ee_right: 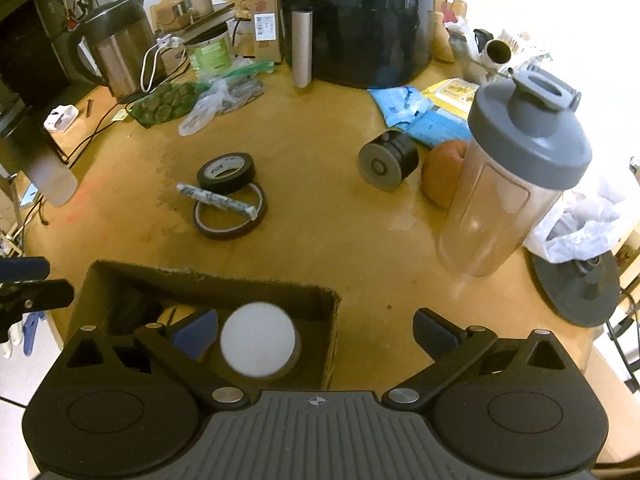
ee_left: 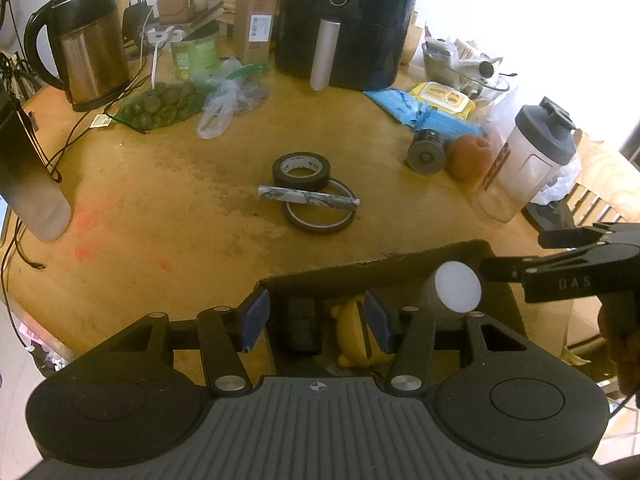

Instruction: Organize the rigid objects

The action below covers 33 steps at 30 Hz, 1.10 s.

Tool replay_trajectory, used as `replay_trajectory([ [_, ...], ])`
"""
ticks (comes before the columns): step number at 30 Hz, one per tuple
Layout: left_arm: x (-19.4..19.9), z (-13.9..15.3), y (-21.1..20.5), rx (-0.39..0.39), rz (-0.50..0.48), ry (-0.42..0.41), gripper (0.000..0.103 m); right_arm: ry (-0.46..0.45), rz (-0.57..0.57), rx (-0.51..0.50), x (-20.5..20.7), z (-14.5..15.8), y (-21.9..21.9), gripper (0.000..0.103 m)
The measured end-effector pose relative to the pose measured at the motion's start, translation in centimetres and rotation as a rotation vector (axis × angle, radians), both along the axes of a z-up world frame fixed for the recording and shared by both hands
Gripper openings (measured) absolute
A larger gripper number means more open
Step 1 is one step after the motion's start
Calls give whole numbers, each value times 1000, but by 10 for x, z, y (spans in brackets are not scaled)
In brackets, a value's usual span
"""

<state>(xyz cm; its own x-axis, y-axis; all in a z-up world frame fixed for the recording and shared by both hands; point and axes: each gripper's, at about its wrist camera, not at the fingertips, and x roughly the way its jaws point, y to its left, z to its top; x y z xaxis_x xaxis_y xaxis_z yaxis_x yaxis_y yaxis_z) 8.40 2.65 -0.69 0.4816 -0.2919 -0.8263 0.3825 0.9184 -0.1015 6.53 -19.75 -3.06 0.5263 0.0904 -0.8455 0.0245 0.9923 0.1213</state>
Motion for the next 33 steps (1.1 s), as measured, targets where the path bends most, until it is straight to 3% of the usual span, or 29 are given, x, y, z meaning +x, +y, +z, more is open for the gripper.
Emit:
replay_trajectory([
  [21,20,-3,15,-16,40,4,52,-76,111,-158,68,8,18,103],
  [33,11,-2,20,-9,133,13,52,-104,223,-274,104,-13,26,103],
])
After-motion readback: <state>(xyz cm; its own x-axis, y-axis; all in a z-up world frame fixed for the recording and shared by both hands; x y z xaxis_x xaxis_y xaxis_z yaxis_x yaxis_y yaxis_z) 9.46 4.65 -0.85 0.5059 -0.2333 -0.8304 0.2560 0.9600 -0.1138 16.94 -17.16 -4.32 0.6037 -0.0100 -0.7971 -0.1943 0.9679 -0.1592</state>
